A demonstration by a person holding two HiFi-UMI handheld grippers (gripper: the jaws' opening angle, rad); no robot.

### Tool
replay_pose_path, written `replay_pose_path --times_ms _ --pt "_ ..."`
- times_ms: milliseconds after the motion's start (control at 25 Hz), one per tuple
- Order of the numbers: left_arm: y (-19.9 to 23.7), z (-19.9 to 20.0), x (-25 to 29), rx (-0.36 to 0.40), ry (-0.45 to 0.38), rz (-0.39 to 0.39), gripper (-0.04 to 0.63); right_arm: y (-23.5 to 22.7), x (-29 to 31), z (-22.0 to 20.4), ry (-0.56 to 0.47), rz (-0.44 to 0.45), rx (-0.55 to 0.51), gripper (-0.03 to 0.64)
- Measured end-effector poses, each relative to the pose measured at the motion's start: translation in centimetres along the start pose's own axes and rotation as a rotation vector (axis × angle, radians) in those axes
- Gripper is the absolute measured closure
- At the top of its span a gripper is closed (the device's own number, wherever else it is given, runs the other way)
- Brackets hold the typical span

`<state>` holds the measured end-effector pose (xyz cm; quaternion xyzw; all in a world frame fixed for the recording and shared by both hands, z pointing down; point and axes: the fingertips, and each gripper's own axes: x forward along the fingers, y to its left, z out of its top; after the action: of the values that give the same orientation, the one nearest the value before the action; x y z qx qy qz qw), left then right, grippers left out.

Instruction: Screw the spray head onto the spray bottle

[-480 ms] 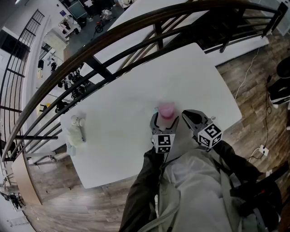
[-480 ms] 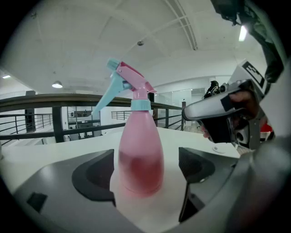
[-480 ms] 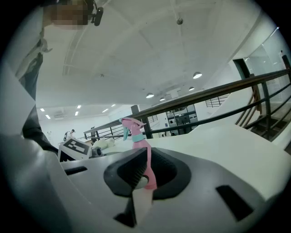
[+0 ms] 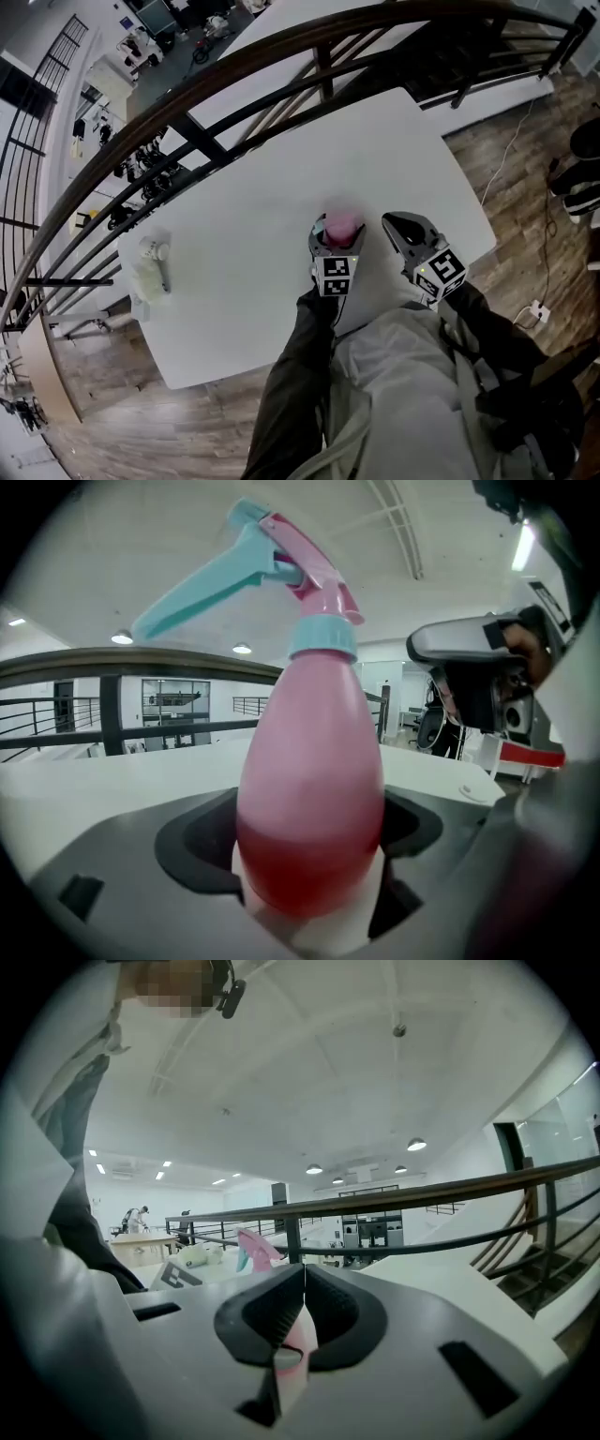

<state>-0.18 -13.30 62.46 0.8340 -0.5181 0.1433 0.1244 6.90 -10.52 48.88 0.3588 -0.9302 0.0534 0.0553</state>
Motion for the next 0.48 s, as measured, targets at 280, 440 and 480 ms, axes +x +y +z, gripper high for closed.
replay_pose_path --times_ms 280,440,480 --pt "-1.4 -0.2 -1.1 0.069 0.009 -0.108 0.164 4.3 2.4 2.8 0.012 0.326 -0.051 0.364" --pt "-1.8 -0.4 -1.5 0.069 0.009 -0.141 0.166 7.8 3.7 2.4 0.099 0.466 -0.187 0.365" --pt "-1.9 -0.4 -1.4 0.066 0.009 -0.142 0.164 8.3 3.6 2.1 0.107 0.488 -0.186 0.365"
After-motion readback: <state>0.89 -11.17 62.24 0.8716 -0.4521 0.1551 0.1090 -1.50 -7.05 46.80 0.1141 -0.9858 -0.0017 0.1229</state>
